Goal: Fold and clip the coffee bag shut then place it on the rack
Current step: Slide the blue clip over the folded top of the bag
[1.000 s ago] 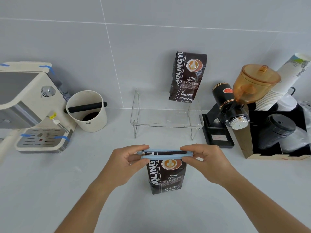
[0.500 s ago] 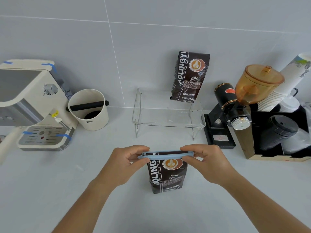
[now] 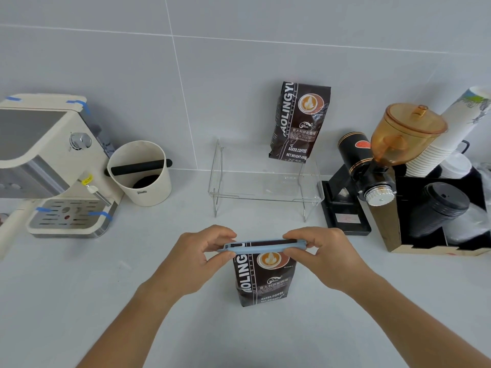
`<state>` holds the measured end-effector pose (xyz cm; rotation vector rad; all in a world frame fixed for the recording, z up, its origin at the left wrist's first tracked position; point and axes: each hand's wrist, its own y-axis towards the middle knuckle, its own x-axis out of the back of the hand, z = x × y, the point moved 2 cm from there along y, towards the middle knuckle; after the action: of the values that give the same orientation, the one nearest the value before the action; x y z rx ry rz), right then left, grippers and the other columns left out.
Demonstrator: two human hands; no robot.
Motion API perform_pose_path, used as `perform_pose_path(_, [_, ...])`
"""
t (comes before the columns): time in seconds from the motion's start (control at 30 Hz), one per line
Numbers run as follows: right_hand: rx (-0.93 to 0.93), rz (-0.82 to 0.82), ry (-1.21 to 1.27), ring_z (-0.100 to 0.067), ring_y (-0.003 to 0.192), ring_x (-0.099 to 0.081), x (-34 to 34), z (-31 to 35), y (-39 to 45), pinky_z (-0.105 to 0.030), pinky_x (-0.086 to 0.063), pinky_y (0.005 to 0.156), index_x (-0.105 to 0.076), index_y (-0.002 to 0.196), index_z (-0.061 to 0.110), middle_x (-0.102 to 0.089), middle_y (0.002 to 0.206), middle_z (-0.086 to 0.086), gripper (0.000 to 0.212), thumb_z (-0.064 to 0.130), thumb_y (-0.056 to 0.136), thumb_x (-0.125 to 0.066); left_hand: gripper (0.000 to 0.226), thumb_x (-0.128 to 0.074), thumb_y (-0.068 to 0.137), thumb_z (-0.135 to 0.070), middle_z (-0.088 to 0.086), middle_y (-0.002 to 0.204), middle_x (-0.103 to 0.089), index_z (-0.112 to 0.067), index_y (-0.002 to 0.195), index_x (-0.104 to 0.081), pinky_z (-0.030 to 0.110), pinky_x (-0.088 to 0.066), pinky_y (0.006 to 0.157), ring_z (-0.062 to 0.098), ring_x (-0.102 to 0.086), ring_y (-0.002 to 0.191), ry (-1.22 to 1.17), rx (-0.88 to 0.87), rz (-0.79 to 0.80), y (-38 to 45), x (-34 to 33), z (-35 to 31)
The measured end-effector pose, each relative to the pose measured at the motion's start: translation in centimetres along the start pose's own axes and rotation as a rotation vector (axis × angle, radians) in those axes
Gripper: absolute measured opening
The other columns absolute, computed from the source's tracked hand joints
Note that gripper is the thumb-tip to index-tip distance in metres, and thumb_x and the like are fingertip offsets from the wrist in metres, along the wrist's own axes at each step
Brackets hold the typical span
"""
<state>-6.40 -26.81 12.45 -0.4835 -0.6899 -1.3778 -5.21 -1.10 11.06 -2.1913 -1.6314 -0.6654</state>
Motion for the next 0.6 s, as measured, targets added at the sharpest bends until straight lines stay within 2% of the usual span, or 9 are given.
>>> perform_pose_path(0.1, [0.012, -0.018, -0.010, 0.005, 0.092, -0.055, -0.05, 0.18, -0.03, -0.002, -0.044, 0.067, -0.075, 0.101, 0.021, -0.060, 0.081, 0.030, 0.024, 0.023, 0.077, -0.077, 0.029, -0.073, 0.081, -0.018, -0.014, 0.094, -0.075, -0.038, 0.084, -0.052, 0.037, -0.058, 0.079, -0.006, -0.068, 0.092, -0.048, 0.044, -0.032, -0.23, -0.23, -0.11])
perform_pose_path(0.2, [0.037, -0.041, -0.020, 0.006, 0.091, -0.056, -0.13, 0.31, -0.14, -0.003, -0.044, 0.066, -0.075, 0.099, 0.019, -0.063, 0.082, 0.023, 0.023, 0.020, 0.077, -0.077, 0.031, -0.072, 0.081, -0.016, -0.020, 0.092, -0.074, -0.034, 0.079, -0.047, 0.045, -0.057, 0.075, -0.006, -0.069, 0.091, -0.065, 0.038, -0.064, -0.43, -0.49, -0.06])
perform_pose_path(0.3, [0.064, -0.057, -0.028, 0.013, 0.085, -0.055, -0.22, 0.47, -0.42, -0.003, -0.043, 0.064, -0.075, 0.098, 0.017, -0.065, 0.081, 0.016, 0.021, 0.018, 0.077, -0.077, 0.036, -0.071, 0.082, -0.014, -0.016, 0.087, -0.076, -0.032, 0.074, -0.041, 0.035, -0.056, 0.069, -0.007, -0.069, 0.090, -0.038, 0.027, -0.099, -0.54, -0.78, 0.11])
perform_pose_path(0.4, [0.079, -0.059, -0.024, 0.013, 0.083, -0.056, -0.14, 0.48, -0.58, -0.004, -0.043, 0.060, -0.075, 0.097, 0.015, -0.066, 0.081, 0.016, 0.021, 0.017, 0.077, -0.077, 0.037, -0.072, 0.081, -0.014, -0.012, 0.092, -0.075, -0.035, 0.072, -0.043, 0.020, -0.055, 0.069, -0.005, -0.069, 0.091, -0.022, 0.018, -0.114, -0.66, -0.92, 0.26])
perform_pose_path(0.5, [0.092, -0.020, -0.045, 0.007, 0.091, -0.056, 0.11, 0.30, -0.50, -0.005, -0.046, 0.061, -0.074, 0.101, 0.017, -0.064, 0.084, 0.019, 0.024, 0.022, 0.078, -0.076, 0.030, -0.072, 0.082, -0.022, -0.021, 0.096, -0.071, -0.044, 0.094, -0.057, 0.015, -0.053, 0.071, -0.013, -0.065, 0.093, -0.017, 0.048, -0.042, -0.79, -0.71, 0.25])
perform_pose_path(0.6, [0.124, 0.010, -0.054, 0.001, 0.094, -0.055, 0.15, 0.34, -0.56, -0.004, -0.045, 0.060, -0.073, 0.103, 0.016, -0.066, 0.086, 0.015, 0.025, 0.023, 0.079, -0.074, 0.031, -0.068, 0.085, -0.027, -0.033, 0.100, -0.062, -0.032, 0.116, -0.065, 0.002, -0.044, 0.078, -0.025, -0.057, 0.093, 0.092, 0.022, 0.054, -0.52, -0.35, 0.61])
